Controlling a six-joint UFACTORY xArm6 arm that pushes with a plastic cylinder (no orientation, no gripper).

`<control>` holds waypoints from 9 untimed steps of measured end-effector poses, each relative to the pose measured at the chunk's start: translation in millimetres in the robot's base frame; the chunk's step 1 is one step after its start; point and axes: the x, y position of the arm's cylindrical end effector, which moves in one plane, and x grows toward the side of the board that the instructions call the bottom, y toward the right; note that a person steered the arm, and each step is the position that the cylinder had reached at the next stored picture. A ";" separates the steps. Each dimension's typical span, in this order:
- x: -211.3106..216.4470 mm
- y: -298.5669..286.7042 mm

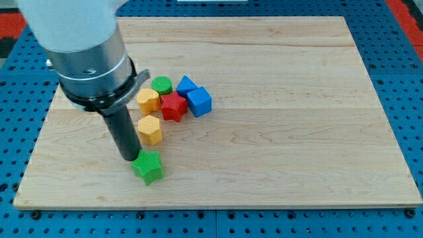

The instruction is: Push the green star into the group of blocks

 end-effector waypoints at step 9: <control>-24.1 33.4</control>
